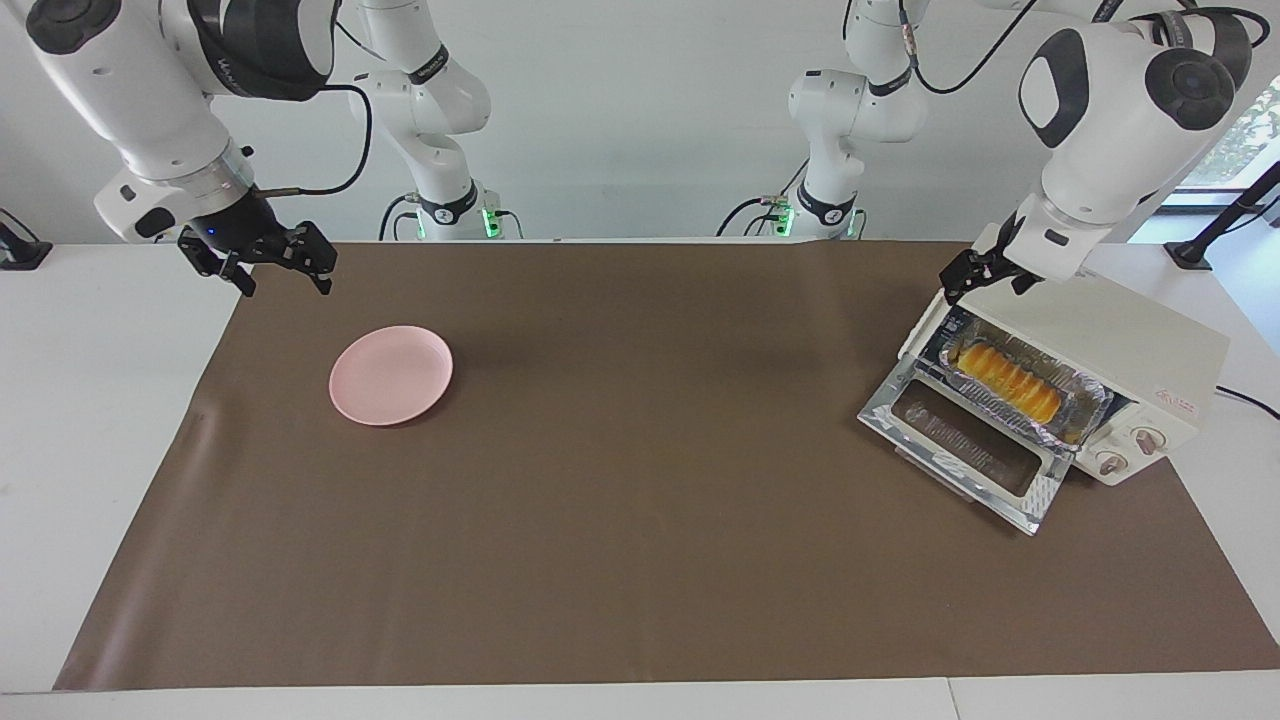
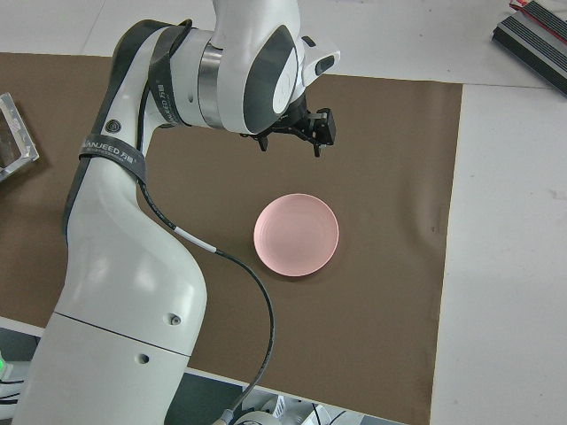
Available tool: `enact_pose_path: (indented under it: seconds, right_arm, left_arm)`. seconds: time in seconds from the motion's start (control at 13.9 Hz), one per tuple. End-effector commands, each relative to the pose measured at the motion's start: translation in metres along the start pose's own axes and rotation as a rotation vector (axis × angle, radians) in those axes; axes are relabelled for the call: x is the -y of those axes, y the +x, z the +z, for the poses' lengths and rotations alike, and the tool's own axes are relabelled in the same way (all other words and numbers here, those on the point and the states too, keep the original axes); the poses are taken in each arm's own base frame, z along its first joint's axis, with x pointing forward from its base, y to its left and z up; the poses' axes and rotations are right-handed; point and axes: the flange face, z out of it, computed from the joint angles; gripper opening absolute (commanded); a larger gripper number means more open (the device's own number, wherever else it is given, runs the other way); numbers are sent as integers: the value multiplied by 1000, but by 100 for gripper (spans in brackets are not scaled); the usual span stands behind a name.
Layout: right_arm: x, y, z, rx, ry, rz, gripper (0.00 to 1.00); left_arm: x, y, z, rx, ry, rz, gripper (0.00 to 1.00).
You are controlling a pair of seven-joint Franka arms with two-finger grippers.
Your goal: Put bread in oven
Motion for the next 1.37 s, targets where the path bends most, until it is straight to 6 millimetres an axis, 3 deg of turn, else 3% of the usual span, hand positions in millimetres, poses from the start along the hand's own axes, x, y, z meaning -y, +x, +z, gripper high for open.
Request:
enact_pose_path:
  seconds: [0.0, 0.14, 0.22, 0.36, 1.3]
  right_arm:
    - [-3, -8, -1, 8, -13, -16, 100]
    - [-3, -8, -1, 8, -13, -16, 100]
    - [-3, -8, -1, 8, -13, -16, 100]
    - [-3, -8, -1, 10, -13, -16, 100]
    - [-3, -8, -1, 8, -13, -16, 100]
  left_arm:
    - [-13, -28, -1, 12, -5, 46, 100]
    - [-9, -26, -5, -26, -27, 36, 100]
    - [5, -21, -9, -59, -82, 17, 100]
    - [5, -26, -3, -47, -80, 107, 100]
    - [1, -15, -10, -103, -63, 135, 100]
